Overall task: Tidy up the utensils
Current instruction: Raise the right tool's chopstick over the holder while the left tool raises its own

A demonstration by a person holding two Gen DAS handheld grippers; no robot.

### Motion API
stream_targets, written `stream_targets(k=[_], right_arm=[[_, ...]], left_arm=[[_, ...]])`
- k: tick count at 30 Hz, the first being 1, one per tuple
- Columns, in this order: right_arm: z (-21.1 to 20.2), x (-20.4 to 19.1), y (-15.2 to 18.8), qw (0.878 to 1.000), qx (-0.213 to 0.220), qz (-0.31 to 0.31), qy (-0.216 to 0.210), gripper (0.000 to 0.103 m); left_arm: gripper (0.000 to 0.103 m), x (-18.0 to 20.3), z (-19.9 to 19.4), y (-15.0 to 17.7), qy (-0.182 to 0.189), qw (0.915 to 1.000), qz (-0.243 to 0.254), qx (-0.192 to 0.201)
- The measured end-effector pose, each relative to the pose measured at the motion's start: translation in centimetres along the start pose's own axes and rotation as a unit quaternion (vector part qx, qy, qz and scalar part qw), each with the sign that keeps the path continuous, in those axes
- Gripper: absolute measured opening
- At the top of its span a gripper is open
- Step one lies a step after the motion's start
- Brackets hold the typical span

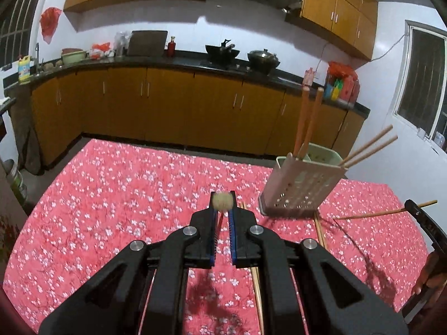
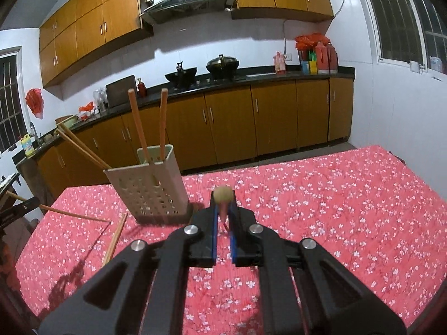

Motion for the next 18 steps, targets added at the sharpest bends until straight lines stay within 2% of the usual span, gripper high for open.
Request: stream_targets(k=[4, 8, 14, 18], right_arm=[[-1.5, -0.5, -1.1, 1.0, 0.018, -0.004, -0.014, 0.008], [-3.7, -1.6, -3.1, 0.998, 0.037, -0.008, -0.051, 0.008], [-7.6, -4.6, -6.5, 0.989, 0.08, -0.019, -0.119, 0.008], [-9.4, -7.1, -9.0, 0.983, 0.128, -0.034, -0.13, 0.008]], left_arm=[[0.008, 0.0, -1.0, -1.0, 0.001, 0.9999, 0.006, 0.012], [0.008, 0.8, -2.3, -2.1, 0.009, 0.9995, 0.017, 0.026], [0.008, 4.2, -4.5, -4.3, 0.037, 0.9966, 0.049, 0.055], [0.008, 7.2, -5.9, -6.4, 0.05, 0.9925, 0.066, 0.09]])
Point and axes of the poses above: each gripper's, at about its wrist camera, not at the fingertips, and z roughly the way its jaws point, x to its right, y to its underside, the point moved 7 cm from there along z, roughly the way its jaws point, and after that the axes turned 14 degrees about -x, right-handed, at the moved point
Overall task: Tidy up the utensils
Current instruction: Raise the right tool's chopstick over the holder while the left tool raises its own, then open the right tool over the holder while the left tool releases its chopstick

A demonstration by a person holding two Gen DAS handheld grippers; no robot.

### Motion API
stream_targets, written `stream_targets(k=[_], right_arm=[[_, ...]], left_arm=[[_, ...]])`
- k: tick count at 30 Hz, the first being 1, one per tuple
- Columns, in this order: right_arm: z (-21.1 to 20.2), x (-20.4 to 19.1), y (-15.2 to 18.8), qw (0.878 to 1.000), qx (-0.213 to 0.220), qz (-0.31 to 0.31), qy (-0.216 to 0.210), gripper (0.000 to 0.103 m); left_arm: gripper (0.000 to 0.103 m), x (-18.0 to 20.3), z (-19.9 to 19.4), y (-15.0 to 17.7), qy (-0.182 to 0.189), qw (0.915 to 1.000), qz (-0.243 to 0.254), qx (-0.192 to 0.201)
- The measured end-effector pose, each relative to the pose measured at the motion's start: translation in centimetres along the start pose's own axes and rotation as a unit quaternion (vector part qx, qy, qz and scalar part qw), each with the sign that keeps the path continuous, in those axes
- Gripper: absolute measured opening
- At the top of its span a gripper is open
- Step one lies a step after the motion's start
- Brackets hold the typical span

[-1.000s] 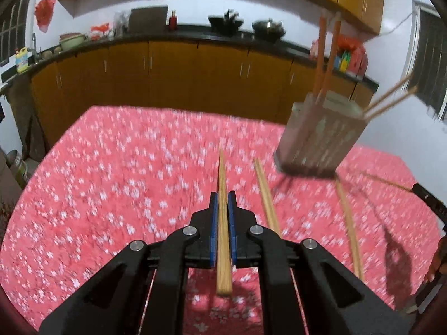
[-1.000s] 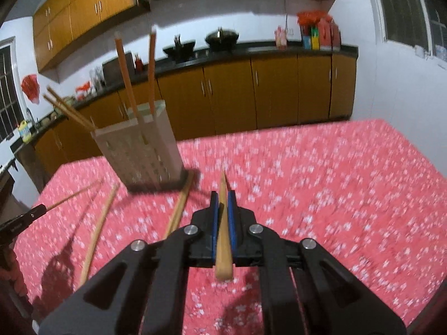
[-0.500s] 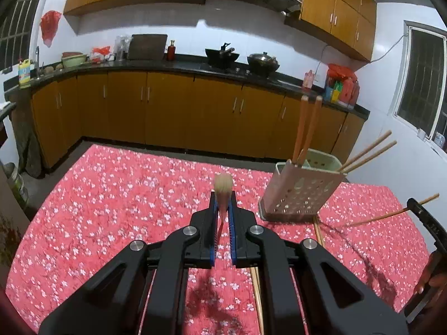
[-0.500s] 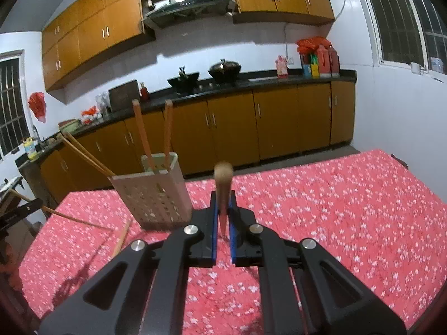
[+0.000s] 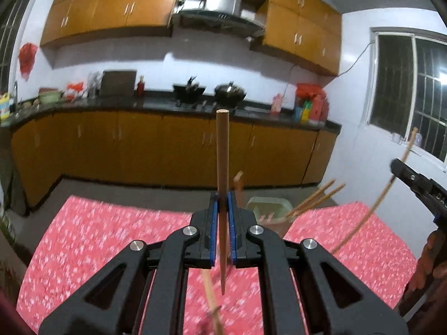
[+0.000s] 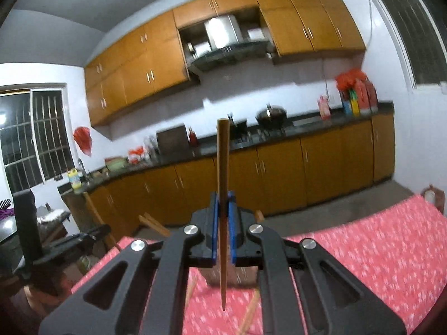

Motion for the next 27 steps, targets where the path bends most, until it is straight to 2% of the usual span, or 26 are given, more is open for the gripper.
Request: stream_targets(k=[7, 12, 18, 23, 27], right_arm=[[1.4, -2.1, -4.4, 0.996, 0.085, -0.008, 0.012, 0.008], [5.2, -1.8, -5.4, 0.995, 0.09, -0.009, 0.043, 0.008], [9.5, -1.2, -4.2, 0.996, 0.06, -0.019, 0.061, 0.008], [11.2, -1.0, -3.1, 0.998, 0.034, -0.02, 0.057, 0.008], [11.7, -1.0, -2.2, 0.998, 0.021, -0.016, 0.049, 0.012]], left_arm=[[0.008, 3.3, -0.2, -5.8, 0.005, 0.9972, -0.005, 0.075], [0.008, 3.3, 1.3, -8.1, -0.012, 0.9934, -0.022, 0.112], [0.008, 2.4, 5.0, -7.7, -0.01, 0.9939, -0.044, 0.101], [0.008, 2.6, 6.8, -6.2, -0.008, 0.9966, -0.037, 0.072], [0.009, 2.5, 7.5, -5.3, 0.003, 0.9979, -0.041, 0.049]])
Point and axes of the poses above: each gripper's, at about its wrist camera, not at the fingertips, and z roughly the way its jaws point, x to its right, y to its underside, the point moved 7 cm from there along z, roughly the way its jaws point, and after that the axes turned 14 degrees about -x, right-handed, at the moved point
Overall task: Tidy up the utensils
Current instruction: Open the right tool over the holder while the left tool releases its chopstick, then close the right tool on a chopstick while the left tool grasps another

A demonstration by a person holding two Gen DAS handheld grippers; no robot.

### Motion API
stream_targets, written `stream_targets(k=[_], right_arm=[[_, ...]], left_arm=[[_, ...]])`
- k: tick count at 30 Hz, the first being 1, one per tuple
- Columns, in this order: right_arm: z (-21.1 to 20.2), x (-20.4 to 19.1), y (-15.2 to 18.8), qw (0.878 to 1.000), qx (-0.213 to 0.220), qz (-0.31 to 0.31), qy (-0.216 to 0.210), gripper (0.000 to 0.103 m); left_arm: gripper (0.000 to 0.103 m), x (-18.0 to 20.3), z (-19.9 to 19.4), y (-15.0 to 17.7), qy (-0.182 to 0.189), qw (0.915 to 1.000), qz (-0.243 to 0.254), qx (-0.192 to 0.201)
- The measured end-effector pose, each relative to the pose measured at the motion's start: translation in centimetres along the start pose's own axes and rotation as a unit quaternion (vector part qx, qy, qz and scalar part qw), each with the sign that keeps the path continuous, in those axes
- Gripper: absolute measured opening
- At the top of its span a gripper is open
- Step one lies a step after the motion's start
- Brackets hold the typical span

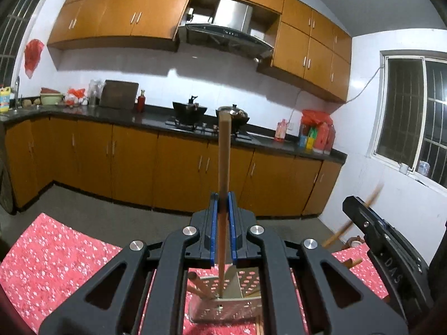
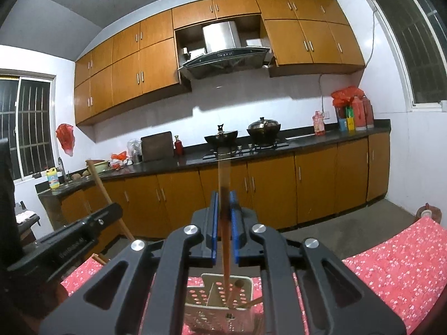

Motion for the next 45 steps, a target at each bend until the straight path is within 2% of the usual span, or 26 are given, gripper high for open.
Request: stream_targets(k=[1, 3, 5, 12, 17, 20, 23, 26, 27, 32, 40, 45], right_arm=[[0.0, -0.1, 0.1, 1.0, -0.001, -0.001, -0.001, 0.012], [-0.3, -0.2, 0.2, 1.0, -0.002, -0.003, -0.004, 0.014], [-1.0, -0.4, 0.2, 1.0, 0.003, -0.005, -0.007, 0.014], [-4.6, -0.5, 0.3, 1.0, 0.007, -0.012, -0.02, 0.014], [-7.3, 1.0, 3.2, 1.0, -0.018, -0.015, -0.019, 0.014], [-7.5, 2.9, 7.0, 0.998, -0.061, -0.001, -0.004, 0.014], [-5.8, 4.9, 11.5, 0.991, -0.129, 0.016, 0.018, 0.014], [-3.2, 6.1, 16.4, 0.976, -0.215, 0.035, 0.027, 0.016], [-2.2, 6.3, 18.5, 0.967, -0.251, 0.043, 0.022, 0.016], [0.3, 4.8, 24.4, 0.939, -0.341, 0.054, -0.007, 0.016], [1.3, 3.4, 27.8, 0.923, -0.383, 0.039, -0.005, 0.016], [1.5, 3.6, 27.9, 0.926, -0.376, 0.009, 0.032, 0.01]], left_arm=[[0.01, 0.0, 0.0, 0.0, 0.0, 1.0, 0.0, -0.002], [0.027, -0.1, -0.3, -0.1, -0.003, 1.0, -0.001, -0.001], [0.033, -0.3, -1.1, -0.3, -0.005, 0.9999, -0.006, 0.007], [0.033, -0.7, -3.6, -0.8, -0.006, 0.9999, -0.012, 0.01], [0.033, -2.7, -6.5, 0.9, -0.012, 0.9998, -0.016, 0.006], [0.033, -4.4, -7.3, 3.0, -0.033, 0.9993, -0.015, -0.006], [0.033, -6.2, -6.8, 5.9, -0.071, 0.9968, -0.009, -0.035], [0.033, -8.1, -5.3, 9.4, -0.106, 0.9908, -0.006, -0.084], [0.033, -8.5, -4.6, 10.8, -0.116, 0.9877, -0.005, -0.105], [0.033, -9.2, -2.6, 15.7, -0.116, 0.9777, -0.007, -0.175], [0.033, -8.5, -0.8, 20.2, -0.09, 0.9684, -0.005, -0.232], [0.033, -7.8, 0.3, 22.1, -0.061, 0.9625, -0.006, -0.264]])
Point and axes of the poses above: each gripper's, at about its wrist camera, not at the fingertips, and z roughly the way its jaws point, x to its right, y to its underside, the point moved 7 cm from there along z, roughly the way its jaws point, and after that the axes turned 14 degrees about -x, right-handed, at the moved point
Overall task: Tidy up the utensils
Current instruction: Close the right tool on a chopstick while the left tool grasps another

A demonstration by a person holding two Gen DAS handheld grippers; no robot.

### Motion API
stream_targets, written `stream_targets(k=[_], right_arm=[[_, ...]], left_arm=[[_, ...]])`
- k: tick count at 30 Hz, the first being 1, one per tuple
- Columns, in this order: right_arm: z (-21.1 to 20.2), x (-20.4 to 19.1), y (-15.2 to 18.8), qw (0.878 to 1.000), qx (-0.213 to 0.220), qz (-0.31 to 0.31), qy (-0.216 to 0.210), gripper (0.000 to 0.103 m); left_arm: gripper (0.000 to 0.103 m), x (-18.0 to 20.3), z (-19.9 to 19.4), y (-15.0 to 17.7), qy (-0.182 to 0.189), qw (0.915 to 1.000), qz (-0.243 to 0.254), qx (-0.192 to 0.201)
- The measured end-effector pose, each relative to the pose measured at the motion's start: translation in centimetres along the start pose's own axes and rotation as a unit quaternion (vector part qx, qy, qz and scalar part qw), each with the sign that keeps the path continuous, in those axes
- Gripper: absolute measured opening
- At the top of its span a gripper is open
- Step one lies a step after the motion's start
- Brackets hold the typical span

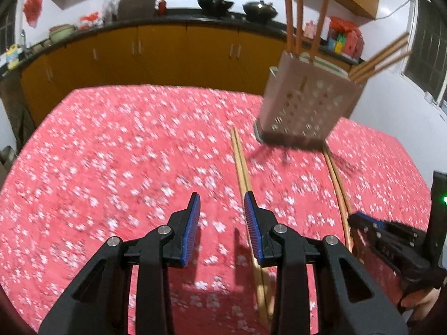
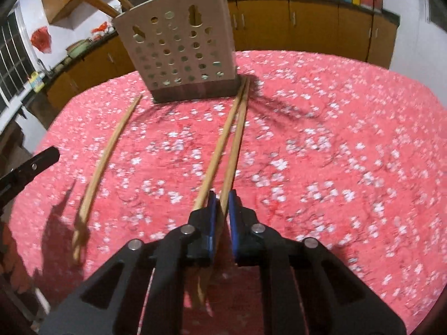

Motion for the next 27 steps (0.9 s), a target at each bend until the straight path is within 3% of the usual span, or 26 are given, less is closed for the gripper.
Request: stream_targets(k=[7, 15, 21, 27], right_arm=[[-0.3, 3.3, -0.3, 0.999, 0.011, 0.043, 0.029, 0.008], [-0.4, 3.6, -0.2, 0.999, 0.015, 0.038, 0.034, 0.008], [-0.3, 3.4, -0.3, 0.999, 0.014, 0.035, 0.039, 0.008], [-0.2, 2.9, 0.0, 0.998, 0.018, 0.015, 0.05, 0.01]], left_arm=[[0.027, 1.1, 2.3, 1.8, 0.028, 0.9987, 0.016, -0.038], [0.024, 1.8, 3.9, 2.8, 0.021, 0.9975, 0.03, -0.06], [0.023, 2.7, 4.1, 3.0, -0.01, 0.9968, 0.057, -0.056], [0.008, 1.6, 4.4, 2.2, -0.045, 0.9962, 0.053, -0.052]])
Point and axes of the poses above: each gripper's, at about its wrist camera, not at the fingertips, and z roughly the way its jaws point, x to its right, y to its underside, the point moved 7 cm from there along z, roughly the way its jaws point, and after that the axes turned 14 degrees about -x, right-handed, at the moved point
